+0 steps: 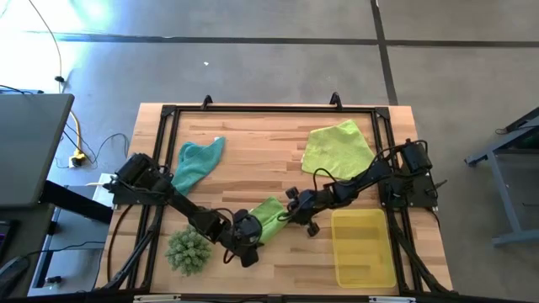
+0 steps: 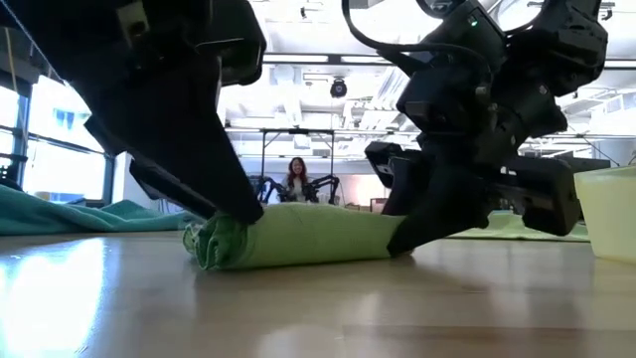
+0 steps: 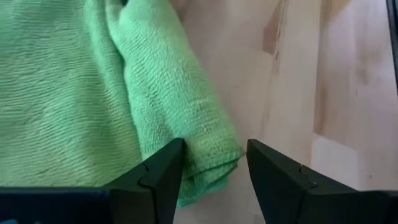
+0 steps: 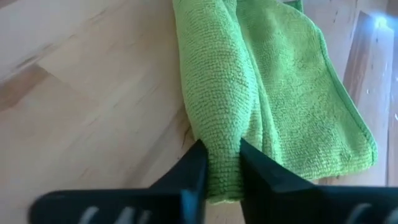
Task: Roll microfiber towels into tight, uniform cylinder then place into a basket
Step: Roll the green microfiber cloth
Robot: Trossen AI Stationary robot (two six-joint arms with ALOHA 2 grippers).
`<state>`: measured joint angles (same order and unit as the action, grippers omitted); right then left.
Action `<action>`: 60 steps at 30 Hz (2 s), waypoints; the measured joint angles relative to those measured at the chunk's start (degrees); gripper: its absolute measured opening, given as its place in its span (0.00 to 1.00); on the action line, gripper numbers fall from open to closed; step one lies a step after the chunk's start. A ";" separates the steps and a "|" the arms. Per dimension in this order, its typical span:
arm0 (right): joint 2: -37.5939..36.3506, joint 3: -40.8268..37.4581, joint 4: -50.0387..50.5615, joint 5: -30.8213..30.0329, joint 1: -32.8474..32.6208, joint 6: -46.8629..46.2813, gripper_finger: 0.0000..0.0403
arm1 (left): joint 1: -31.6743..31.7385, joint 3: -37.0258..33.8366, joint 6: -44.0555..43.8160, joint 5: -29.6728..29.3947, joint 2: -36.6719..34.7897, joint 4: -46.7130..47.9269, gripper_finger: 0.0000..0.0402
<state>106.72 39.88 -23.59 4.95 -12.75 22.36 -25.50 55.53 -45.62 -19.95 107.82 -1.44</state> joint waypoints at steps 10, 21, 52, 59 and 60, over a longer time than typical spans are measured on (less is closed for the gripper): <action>0.04 -0.02 0.24 0.63 0.47 -7.71 0.02 | 0.00 0.11 2.74 2.43 -0.52 0.41 0.42; 0.17 5.14 10.25 13.96 5.80 -21.66 0.01 | -0.06 0.23 9.26 -5.54 -5.41 0.61 0.42; 0.35 18.10 32.76 18.25 8.13 -22.04 0.06 | 0.11 0.23 -9.20 -5.53 0.31 3.94 0.42; -0.52 18.18 32.71 13.83 8.13 -8.04 0.25 | 0.11 0.35 -13.46 -3.97 0.89 5.10 0.42; -1.05 18.18 33.36 12.67 8.21 -7.29 0.28 | 0.11 0.35 -13.91 -3.99 1.04 5.30 0.42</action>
<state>105.67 58.06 9.77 17.62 -4.54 15.08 -25.39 55.88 -59.53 -23.94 108.86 3.86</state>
